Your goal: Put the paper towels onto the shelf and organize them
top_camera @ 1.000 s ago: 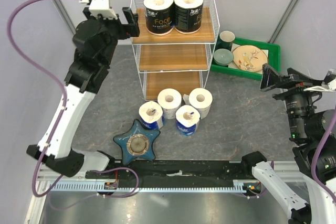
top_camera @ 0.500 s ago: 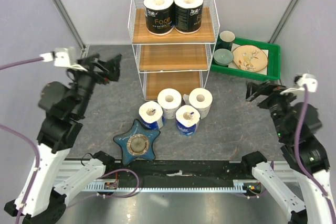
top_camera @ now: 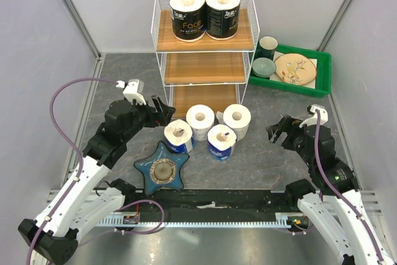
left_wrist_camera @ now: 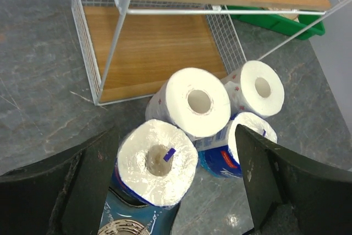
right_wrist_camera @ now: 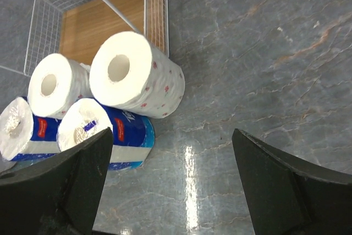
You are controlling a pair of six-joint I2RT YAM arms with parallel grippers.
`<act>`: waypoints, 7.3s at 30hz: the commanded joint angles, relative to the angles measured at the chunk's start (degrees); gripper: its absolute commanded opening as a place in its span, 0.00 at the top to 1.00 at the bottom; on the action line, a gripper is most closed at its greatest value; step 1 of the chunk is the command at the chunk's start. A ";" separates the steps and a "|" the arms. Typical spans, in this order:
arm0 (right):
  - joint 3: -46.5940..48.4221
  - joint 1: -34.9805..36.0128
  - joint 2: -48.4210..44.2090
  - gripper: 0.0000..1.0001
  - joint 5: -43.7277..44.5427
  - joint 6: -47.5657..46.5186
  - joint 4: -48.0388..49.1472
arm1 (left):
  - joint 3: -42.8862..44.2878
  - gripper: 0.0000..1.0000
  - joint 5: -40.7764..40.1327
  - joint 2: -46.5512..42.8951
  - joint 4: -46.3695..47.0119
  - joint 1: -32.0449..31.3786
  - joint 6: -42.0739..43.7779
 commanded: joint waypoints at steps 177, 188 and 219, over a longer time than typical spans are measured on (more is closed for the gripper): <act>8.18 7.23 46.90 0.05 5.95 2.33 25.31 | -6.59 0.25 -3.24 -5.49 -3.30 -6.86 1.39; 9.15 9.60 50.50 0.15 6.22 1.89 23.99 | -5.71 0.24 -3.15 -6.28 -4.54 -6.86 5.17; 26.36 11.10 37.41 0.83 1.93 -2.76 12.75 | -6.50 0.23 -3.60 -7.77 -4.54 -6.77 4.82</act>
